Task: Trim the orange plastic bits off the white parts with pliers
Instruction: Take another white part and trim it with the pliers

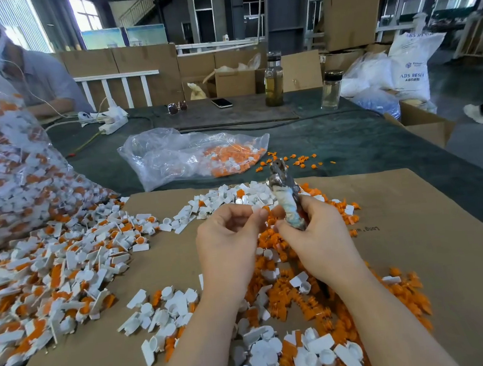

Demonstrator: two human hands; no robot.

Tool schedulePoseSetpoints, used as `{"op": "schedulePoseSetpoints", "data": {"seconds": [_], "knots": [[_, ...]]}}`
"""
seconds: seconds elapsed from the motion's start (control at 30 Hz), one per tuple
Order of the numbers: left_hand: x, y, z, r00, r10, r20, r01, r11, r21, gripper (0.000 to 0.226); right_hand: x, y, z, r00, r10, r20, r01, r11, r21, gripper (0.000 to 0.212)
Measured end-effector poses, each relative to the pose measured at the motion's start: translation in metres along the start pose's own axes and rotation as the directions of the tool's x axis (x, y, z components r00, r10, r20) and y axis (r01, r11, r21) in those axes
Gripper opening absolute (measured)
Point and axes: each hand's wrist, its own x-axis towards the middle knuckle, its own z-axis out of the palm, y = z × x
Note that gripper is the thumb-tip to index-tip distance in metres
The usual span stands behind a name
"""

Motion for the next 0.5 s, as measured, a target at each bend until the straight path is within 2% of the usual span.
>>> {"op": "schedulePoseSetpoints", "data": {"seconds": [0.27, 0.4, 0.5], "knots": [[0.002, 0.002, -0.007, 0.998, -0.025, 0.05, 0.038, 0.963, -0.265, 0.008, -0.001, -0.001, -0.01, 0.991, 0.012, 0.135, -0.012, 1.0, -0.003, 0.014], [0.005, 0.0, -0.009, 0.998, 0.024, 0.06, -0.005, 0.954, -0.299, 0.007, -0.002, -0.001, -0.017, 0.95, 0.032, 0.312, -0.011, 0.998, -0.067, 0.013], [0.006, -0.001, -0.012, 0.996, 0.066, 0.062, -0.044, 0.951, -0.307, 0.011, -0.002, 0.0, -0.016, 0.932, 0.026, 0.361, 0.021, 0.992, -0.125, 0.015]]}}
